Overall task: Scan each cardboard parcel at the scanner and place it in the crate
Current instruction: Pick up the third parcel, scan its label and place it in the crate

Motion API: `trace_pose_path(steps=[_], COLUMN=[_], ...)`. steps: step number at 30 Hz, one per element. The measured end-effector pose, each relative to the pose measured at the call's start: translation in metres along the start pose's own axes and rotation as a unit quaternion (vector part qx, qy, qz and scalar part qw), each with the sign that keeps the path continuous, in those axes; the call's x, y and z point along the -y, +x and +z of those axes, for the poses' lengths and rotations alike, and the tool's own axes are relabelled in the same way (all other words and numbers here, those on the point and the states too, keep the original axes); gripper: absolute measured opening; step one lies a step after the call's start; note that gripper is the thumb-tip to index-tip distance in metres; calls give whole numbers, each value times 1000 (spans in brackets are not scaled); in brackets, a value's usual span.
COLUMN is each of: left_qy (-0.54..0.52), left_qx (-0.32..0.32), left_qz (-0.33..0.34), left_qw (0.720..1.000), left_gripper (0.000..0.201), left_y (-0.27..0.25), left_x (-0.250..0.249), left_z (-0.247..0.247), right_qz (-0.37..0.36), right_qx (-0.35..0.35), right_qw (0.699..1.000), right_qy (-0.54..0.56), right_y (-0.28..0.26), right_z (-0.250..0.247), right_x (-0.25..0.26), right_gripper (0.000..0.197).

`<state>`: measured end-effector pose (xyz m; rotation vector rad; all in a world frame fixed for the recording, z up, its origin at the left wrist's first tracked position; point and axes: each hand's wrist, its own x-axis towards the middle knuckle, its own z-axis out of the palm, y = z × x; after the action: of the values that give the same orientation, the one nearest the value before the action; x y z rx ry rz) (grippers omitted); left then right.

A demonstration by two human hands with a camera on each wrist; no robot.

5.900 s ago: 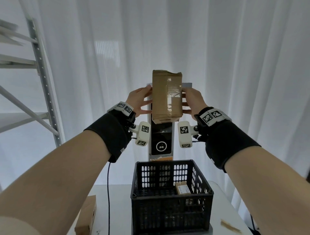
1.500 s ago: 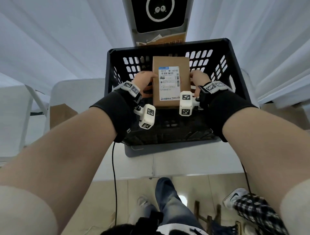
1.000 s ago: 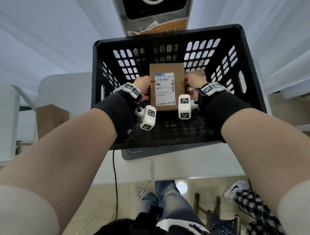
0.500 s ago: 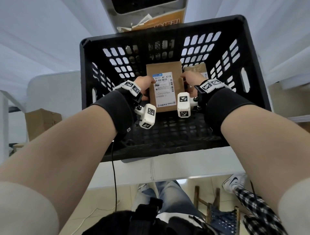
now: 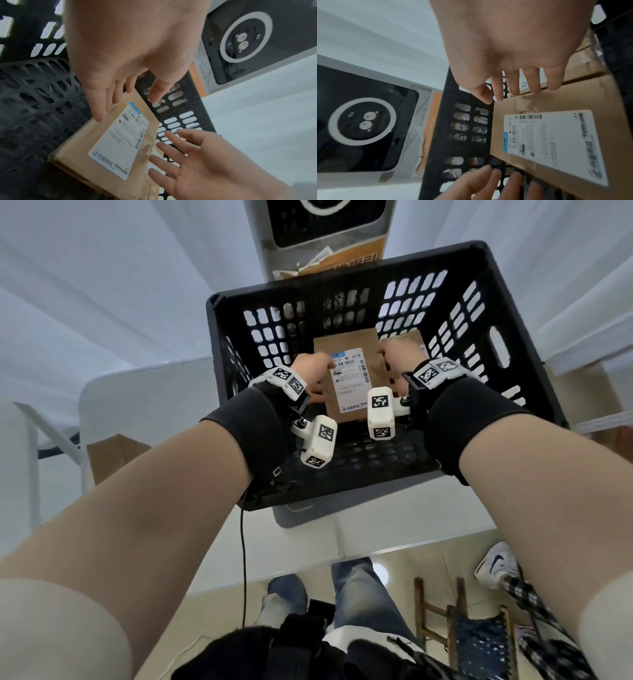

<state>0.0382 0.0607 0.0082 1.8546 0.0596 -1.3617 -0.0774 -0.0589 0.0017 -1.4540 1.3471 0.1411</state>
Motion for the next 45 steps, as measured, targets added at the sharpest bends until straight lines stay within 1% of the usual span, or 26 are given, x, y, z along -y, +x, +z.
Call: trace_pose_path(steps=[2,4,5,6,8,10,11,13,14,16,19,22,26,30,34,38,41,44,45], left_qy=[11,12,14,16,15,16,19,18,15,14,-9,-26,-38,-44,-37,-35,-41,10,33], left_qx=[18,33,41,49,64,82,87,97,100,96,82,68,59,30,-32,-105,-147,-172,-177], left_qz=[21,37,44,53,71,83,87,97,102,113,130,147,151,138,107,58,23,0,-8], left_qw=[1000,999,998,997,995,993,992,990,990,989,988,986,986,989,993,992,988,985,984], left_gripper=[46,43,41,38,30,14,9,8,8,10,17,17,15,16,18,17,26,24,28], left_y=[-25,-40,-48,-56,-70,-86,-92,-106,-113,-125,-141,-156,-163,-157,-145,-120,-98,-82,-78], left_x=[-3,-2,-1,1,2,5,5,4,4,3,2,3,12,30,55,86,108,129,136], left_z=[-10,-21,-30,-39,-52,-71,-80,-99,-112,-130,-159,-193,-241,-290,-330,-361,-378,-390,-394], right_qz=[-8,0,9,13,-3,-20,-21,-21,-25,-36,-61,-87,-103,-98,-87,-53,-21,2,9], right_qx=[-2,-16,-20,-21,-19,-15,-17,-12,-7,8,18,34,58,79,95,127,141,146,150], right_qw=[1000,996,993,990,985,982,980,974,973,973,974,974,974,975,976,977,978,978,978], right_qy=[27,84,117,140,174,188,199,226,230,229,218,206,194,184,175,165,155,147,142], right_y=[-21,-38,-48,-57,-76,-97,-106,-121,-129,-143,-161,-179,-198,-204,-200,-182,-167,-152,-148], right_z=[9,18,25,31,42,57,63,74,82,94,114,139,181,229,276,317,341,361,367], right_x=[3,8,11,15,27,38,43,54,60,70,87,110,132,144,144,127,110,94,89], right_gripper=[47,54,53,48,37,36,33,20,16,12,17,20,22,21,27,29,27,23,22])
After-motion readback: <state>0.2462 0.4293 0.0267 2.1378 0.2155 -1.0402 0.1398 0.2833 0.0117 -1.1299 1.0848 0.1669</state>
